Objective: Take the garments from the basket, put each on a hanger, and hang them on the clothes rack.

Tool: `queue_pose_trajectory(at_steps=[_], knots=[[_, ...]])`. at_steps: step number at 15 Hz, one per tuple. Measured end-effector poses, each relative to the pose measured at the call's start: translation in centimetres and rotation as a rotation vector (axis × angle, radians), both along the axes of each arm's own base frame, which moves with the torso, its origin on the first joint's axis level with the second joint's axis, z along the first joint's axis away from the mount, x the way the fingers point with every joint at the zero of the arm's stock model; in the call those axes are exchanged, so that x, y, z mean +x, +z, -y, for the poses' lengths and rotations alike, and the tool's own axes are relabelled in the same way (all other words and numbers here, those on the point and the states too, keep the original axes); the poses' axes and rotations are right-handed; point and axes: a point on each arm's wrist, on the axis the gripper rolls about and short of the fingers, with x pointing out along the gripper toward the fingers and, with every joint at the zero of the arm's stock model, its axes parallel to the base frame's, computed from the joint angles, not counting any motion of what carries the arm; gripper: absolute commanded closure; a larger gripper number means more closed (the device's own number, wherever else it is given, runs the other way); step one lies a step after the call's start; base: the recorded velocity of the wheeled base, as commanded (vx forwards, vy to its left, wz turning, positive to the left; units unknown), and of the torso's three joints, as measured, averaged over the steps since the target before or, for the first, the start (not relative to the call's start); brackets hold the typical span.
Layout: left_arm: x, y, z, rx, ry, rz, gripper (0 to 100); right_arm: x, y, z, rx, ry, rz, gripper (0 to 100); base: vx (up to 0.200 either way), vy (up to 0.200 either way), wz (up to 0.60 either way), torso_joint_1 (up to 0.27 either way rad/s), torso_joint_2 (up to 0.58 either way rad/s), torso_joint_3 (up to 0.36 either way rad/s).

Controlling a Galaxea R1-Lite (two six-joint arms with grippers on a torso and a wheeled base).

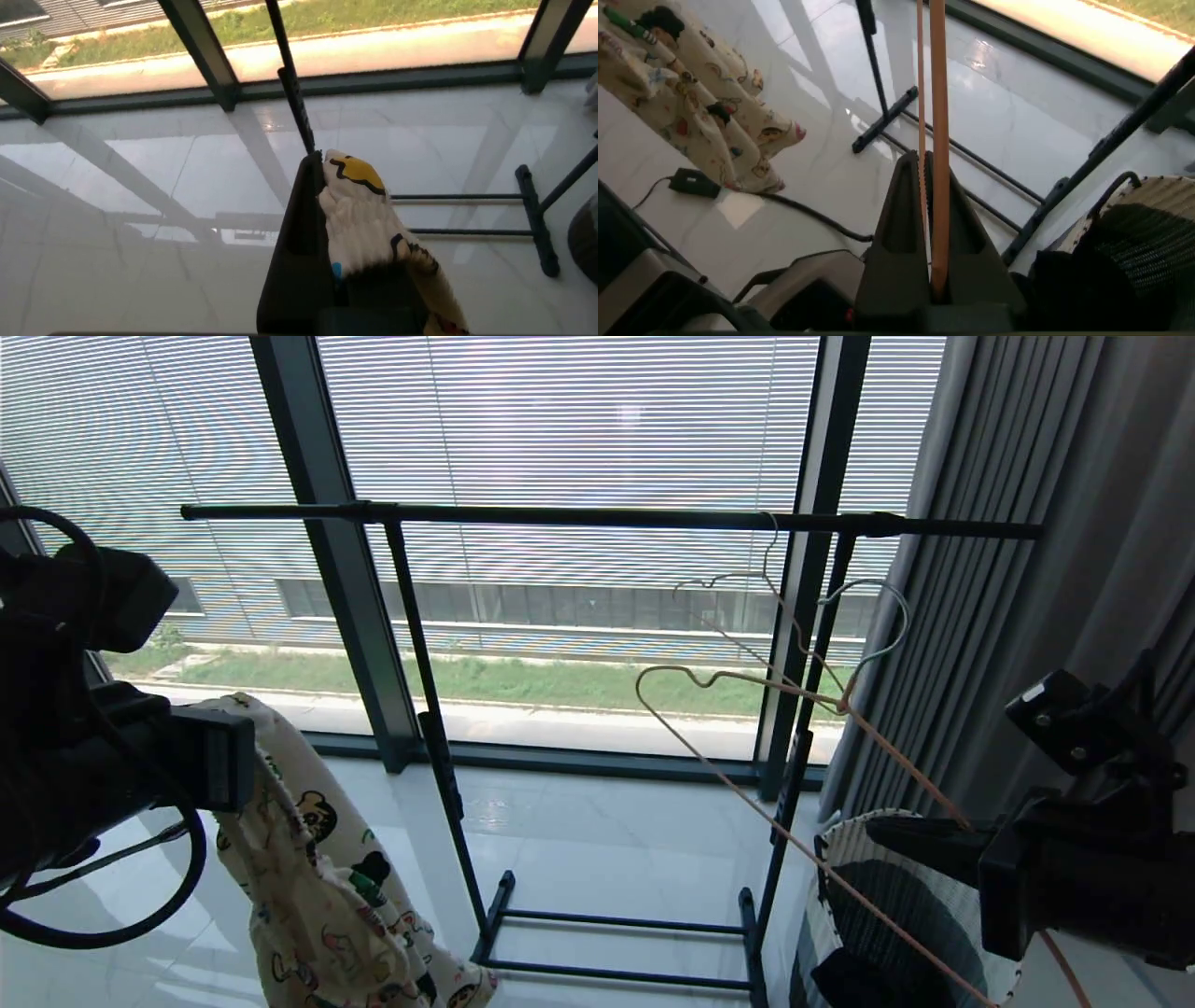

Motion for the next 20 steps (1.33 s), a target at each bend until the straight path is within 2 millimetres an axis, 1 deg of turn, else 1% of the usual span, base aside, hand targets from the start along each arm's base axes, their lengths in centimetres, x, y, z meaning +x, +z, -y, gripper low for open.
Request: queue_pose_trajectory(at_steps=[3,6,8,11,20], knots=[[3.9,0.9,2.7,-0.117,0.103,0.014,100,-2.0,-0.3,-2.0,0.011,0.147,-0.002,100,0.0,0.0,0.0,0.0,0.0,0.0],[7.4,0.7,5.0,-0.138,0.131,0.03,100,-3.3,-0.2,-3.9,0.042,0.264,0.019,100,0.0,0.0,0.0,0.0,0.0,0.0],[9.0,0.2,5.9,-0.128,0.149,0.028,100,-3.7,-0.2,-5.1,0.055,0.311,0.028,100,0.0,0.0,0.0,0.0,0.0,0.0],[9.7,-0.5,6.7,-0.117,0.139,0.008,100,-3.3,-0.4,-6.3,0.058,0.326,0.028,100,0.0,0.0,0.0,0.0,0.0,0.0],[8.9,-0.8,9.0,-0.103,0.077,-0.001,100,-0.9,-1.3,-9.7,0.087,0.29,0.027,100,0.0,0.0,0.0,0.0,0.0,0.0]])
